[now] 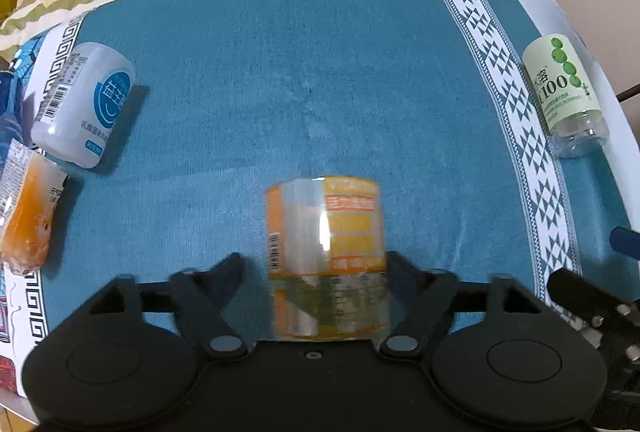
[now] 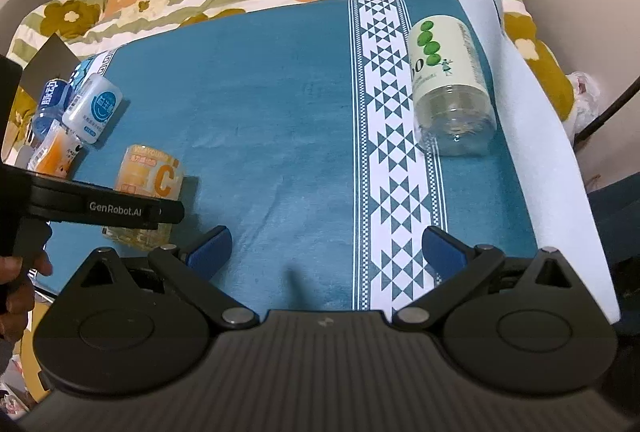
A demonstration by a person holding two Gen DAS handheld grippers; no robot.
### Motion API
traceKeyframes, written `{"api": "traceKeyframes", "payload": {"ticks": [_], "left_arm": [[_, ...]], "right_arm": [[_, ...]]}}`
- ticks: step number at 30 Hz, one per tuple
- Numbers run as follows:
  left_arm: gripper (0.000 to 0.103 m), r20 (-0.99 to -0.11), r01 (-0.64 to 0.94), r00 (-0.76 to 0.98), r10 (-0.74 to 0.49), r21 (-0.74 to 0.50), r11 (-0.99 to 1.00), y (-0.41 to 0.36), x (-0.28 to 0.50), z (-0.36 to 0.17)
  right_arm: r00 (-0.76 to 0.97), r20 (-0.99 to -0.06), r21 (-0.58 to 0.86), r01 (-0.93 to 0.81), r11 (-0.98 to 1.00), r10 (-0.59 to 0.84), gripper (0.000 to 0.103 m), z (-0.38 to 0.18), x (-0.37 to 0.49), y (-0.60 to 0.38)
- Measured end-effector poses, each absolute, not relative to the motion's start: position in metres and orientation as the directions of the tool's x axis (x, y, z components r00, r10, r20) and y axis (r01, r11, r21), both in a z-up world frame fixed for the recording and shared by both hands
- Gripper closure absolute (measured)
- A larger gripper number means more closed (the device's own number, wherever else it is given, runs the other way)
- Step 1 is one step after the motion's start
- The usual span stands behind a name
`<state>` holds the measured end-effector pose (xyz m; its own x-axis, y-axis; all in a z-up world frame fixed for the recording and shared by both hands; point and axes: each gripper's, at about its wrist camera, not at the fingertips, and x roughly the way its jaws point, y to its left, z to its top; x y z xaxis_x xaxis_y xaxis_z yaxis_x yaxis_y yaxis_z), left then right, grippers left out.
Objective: Flip cup upright
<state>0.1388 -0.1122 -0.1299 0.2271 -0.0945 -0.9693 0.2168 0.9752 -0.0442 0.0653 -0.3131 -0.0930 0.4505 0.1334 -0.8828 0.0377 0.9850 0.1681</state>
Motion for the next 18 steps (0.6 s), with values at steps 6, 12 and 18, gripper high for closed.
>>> {"api": "traceKeyframes", "payload": {"ticks": [6, 12, 18], "left_arm": [[0.015, -0.968, 0.217, 0.235, -0.089, -0.037, 0.976, -0.110, 0.135, -0.127], [0.006, -0.958, 0.208, 0.271, -0.092, -0.035, 0.977, -0.103, 0.121, -0.111], [0.003, -0.944, 0.178, 0.311, -0.109, -0.055, 0.983, -0.085, 0.090, -0.087]], "right_arm": [[0.458, -0.879, 0.166, 0.041, 0.985, 0.129, 0.000, -0.089, 0.066, -0.314], [0.466, -0.876, 0.161, 0.049, 0.986, 0.120, 0.000, -0.079, 0.066, -0.315], [0.488, -0.865, 0.151, 0.025, 0.988, 0.120, 0.000, -0.055, 0.072, -0.310]]}}
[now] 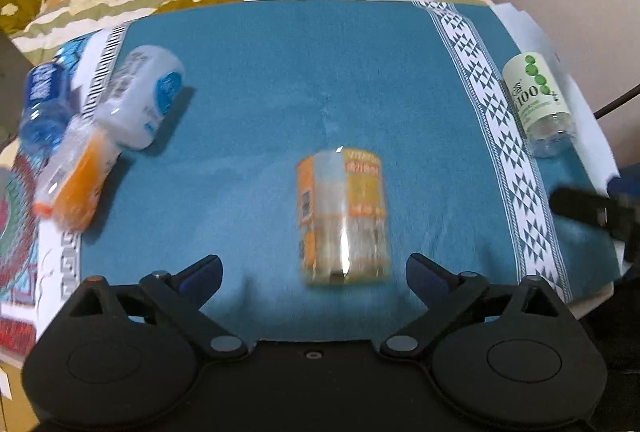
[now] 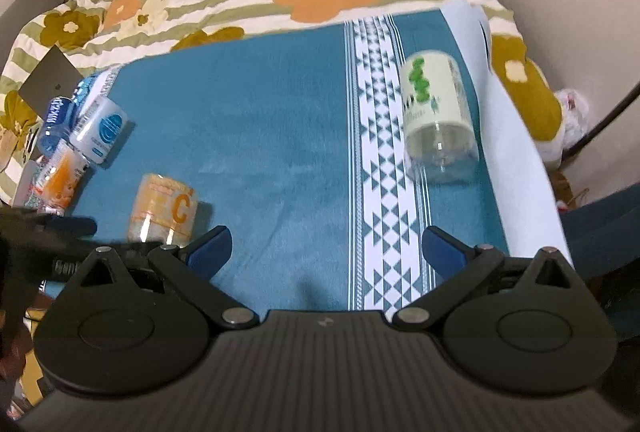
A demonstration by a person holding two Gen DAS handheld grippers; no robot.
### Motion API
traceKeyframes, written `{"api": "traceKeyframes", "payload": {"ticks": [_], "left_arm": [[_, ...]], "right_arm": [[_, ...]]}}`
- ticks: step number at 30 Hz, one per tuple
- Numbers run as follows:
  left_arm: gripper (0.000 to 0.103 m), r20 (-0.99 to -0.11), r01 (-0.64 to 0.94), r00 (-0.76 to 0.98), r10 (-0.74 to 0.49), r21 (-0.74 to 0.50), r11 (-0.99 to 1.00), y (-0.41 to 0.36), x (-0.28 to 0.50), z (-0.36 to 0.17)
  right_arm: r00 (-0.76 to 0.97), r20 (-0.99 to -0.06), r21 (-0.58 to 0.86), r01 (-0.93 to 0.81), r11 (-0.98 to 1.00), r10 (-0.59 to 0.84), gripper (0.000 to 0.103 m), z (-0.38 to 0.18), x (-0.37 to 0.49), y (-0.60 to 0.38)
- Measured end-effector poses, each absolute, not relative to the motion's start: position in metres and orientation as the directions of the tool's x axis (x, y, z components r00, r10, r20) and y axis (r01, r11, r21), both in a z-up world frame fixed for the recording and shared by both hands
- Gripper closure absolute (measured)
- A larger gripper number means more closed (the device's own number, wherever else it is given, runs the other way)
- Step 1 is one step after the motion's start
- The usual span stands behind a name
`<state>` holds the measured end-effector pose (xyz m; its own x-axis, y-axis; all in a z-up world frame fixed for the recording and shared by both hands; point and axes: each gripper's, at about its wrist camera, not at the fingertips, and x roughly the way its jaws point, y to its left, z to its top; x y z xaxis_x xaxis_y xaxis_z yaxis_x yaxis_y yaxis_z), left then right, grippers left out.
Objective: Flip cup upright
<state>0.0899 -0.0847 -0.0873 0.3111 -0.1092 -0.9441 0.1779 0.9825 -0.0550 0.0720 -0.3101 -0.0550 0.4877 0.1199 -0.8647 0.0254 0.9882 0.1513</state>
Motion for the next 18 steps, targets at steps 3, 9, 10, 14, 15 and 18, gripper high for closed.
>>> {"api": "traceKeyframes", "payload": {"ticks": [3, 9, 10, 14, 15, 18], "left_arm": [[0.003, -0.939, 0.159, 0.324, -0.112, -0.062, 0.985, -0.073, 0.073, -0.078], [0.003, -0.931, 0.120, 0.352, -0.094, -0.055, 0.991, -0.045, 0.050, -0.070], [0.003, -0.931, 0.109, 0.353, -0.095, -0.060, 0.992, -0.039, 0.049, -0.070], [0.003, -0.928, 0.084, 0.361, -0.089, -0.063, 0.994, -0.018, 0.045, -0.076], [0.002, -0.928, 0.080, 0.361, -0.087, -0.062, 0.995, -0.013, 0.044, -0.078], [0.002, -0.932, 0.064, 0.350, -0.090, -0.072, 0.995, 0.000, 0.043, -0.087]], "right_arm": [[0.476, -0.860, 0.212, 0.005, 0.977, 0.184, 0.000, -0.044, 0.080, -0.305], [0.399, -0.872, 0.279, -0.071, 0.958, 0.283, 0.000, -0.039, 0.106, -0.272], [0.379, -0.873, 0.301, -0.074, 0.951, 0.306, 0.000, -0.041, 0.111, -0.267], [0.272, -0.888, 0.376, -0.037, 0.926, 0.371, 0.000, -0.060, 0.141, -0.249], [0.247, -0.893, 0.381, -0.025, 0.924, 0.375, 0.000, -0.067, 0.149, -0.243], [0.203, -0.906, 0.380, 0.003, 0.925, 0.371, 0.000, -0.086, 0.165, -0.229]]}}
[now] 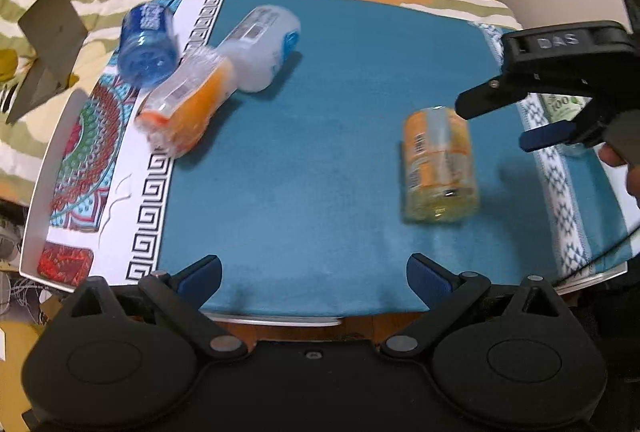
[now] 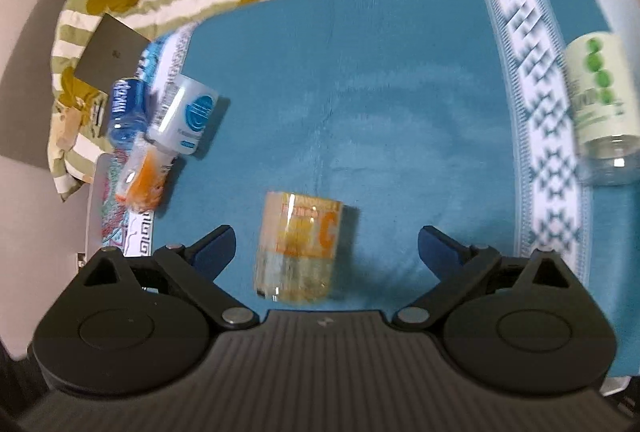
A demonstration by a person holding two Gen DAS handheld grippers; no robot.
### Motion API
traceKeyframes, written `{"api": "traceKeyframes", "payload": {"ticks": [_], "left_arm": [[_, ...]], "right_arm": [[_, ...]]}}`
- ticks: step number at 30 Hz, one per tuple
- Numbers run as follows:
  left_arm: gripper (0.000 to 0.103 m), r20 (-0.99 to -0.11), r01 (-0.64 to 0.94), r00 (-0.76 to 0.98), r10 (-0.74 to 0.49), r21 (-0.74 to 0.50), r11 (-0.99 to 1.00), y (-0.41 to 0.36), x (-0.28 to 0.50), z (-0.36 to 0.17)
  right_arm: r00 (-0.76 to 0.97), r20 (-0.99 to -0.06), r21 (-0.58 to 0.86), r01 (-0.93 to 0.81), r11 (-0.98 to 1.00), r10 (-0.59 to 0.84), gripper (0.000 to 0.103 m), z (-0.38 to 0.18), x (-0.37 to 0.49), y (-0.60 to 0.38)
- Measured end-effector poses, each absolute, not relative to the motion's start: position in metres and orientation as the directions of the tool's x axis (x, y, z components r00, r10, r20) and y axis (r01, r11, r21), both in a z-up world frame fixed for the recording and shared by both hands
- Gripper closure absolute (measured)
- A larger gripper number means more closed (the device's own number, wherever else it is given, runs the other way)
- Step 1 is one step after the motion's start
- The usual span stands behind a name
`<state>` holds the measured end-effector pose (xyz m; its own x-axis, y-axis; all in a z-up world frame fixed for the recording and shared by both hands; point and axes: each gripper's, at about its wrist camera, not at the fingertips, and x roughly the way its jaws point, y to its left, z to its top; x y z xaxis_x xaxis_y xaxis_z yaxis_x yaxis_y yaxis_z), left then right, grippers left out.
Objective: Flip cup upright
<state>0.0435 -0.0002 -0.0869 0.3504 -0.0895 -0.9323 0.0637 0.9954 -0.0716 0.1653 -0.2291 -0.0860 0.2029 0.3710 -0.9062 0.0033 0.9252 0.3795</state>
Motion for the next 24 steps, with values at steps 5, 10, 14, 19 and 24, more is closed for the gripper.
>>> {"api": "traceKeyframes", "payload": {"ticks": [5, 10, 14, 19, 24], "left_arm": [[0.002, -0.945, 0.049, 0.309, -0.111, -0.101, 0.994, 0.014, 0.044, -0.103], [0.002, -0.947, 0.045, 0.300, -0.112, -0.103, 0.994, 0.022, 0.048, -0.108], [0.002, -0.947, 0.043, 0.300, -0.114, -0.105, 0.993, 0.024, 0.051, -0.109], [0.002, -0.949, 0.041, 0.293, -0.115, -0.107, 0.993, 0.025, 0.053, -0.111], [0.002, -0.952, 0.034, 0.281, -0.120, -0.115, 0.993, 0.026, 0.052, -0.114]], "right_arm": [[0.139, -0.904, 0.416, 0.078, 0.906, 0.404, 0.002, -0.115, 0.181, -0.222], [0.114, -0.902, 0.429, 0.114, 0.896, 0.417, 0.012, -0.128, 0.186, -0.218], [0.105, -0.890, 0.455, 0.146, 0.878, 0.444, 0.015, -0.131, 0.185, -0.222], [0.100, -0.873, 0.489, 0.186, 0.853, 0.478, 0.028, -0.139, 0.187, -0.225], [0.116, -0.866, 0.499, 0.190, 0.845, 0.486, 0.030, -0.138, 0.185, -0.228]]}}
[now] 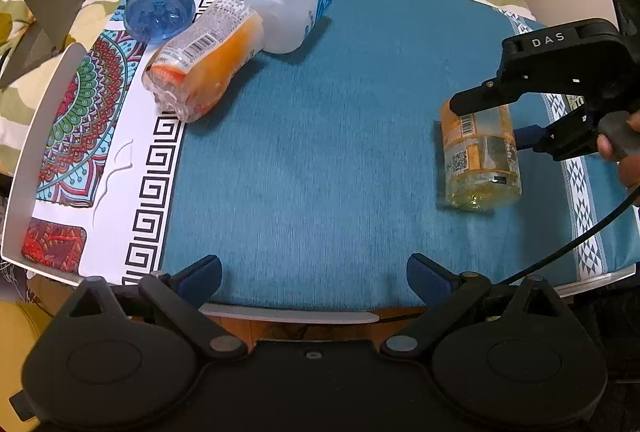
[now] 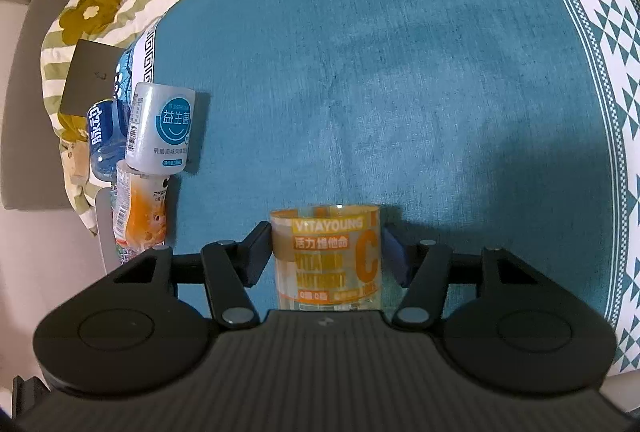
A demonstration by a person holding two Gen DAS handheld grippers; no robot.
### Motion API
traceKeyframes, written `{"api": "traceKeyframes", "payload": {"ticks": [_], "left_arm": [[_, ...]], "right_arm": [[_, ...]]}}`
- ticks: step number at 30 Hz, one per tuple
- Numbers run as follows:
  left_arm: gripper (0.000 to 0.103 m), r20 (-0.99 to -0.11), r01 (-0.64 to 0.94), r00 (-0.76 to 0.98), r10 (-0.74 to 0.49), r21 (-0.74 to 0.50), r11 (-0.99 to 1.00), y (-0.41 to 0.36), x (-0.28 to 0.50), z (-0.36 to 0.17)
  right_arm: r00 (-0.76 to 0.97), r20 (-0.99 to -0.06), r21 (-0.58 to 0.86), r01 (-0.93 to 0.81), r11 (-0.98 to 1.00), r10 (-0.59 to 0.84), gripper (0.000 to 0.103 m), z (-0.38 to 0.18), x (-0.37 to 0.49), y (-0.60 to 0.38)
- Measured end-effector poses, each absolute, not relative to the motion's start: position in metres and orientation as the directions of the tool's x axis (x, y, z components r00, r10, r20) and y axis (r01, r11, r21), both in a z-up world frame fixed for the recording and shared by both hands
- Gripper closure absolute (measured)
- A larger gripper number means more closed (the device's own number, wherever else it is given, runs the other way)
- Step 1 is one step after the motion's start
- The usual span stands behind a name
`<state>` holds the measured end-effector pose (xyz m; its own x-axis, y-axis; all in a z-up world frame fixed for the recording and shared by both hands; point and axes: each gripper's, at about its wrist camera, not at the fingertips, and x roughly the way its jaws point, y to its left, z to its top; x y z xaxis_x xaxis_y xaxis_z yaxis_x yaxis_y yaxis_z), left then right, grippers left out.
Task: Flip cup upright
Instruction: 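Turn the cup rim-up with the right tool, set it down, open fingers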
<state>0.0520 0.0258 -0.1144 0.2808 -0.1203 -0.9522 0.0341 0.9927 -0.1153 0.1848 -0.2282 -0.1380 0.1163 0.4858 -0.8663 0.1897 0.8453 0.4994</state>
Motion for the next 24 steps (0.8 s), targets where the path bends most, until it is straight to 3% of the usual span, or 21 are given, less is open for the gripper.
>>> {"api": "traceKeyframes", "payload": {"ticks": [7, 15, 24], "left_arm": [[0.002, -0.948, 0.042, 0.297, -0.113, -0.106, 0.994, 0.025, 0.051, -0.107], [0.002, -0.942, 0.068, 0.323, -0.092, -0.073, 0.995, 0.031, 0.052, -0.100], [0.002, -0.940, 0.093, 0.336, -0.062, -0.033, 0.995, 0.040, 0.049, -0.108]], "right_arm": [[0.305, -0.841, 0.490, 0.078, 0.868, 0.447, 0.031, -0.101, 0.174, -0.223], [0.720, -0.639, 0.268, -0.123, 0.955, 0.272, 0.031, -0.093, 0.109, -0.180], [0.843, -0.494, 0.142, -0.160, 0.977, 0.210, 0.031, -0.125, 0.072, -0.159]]}}
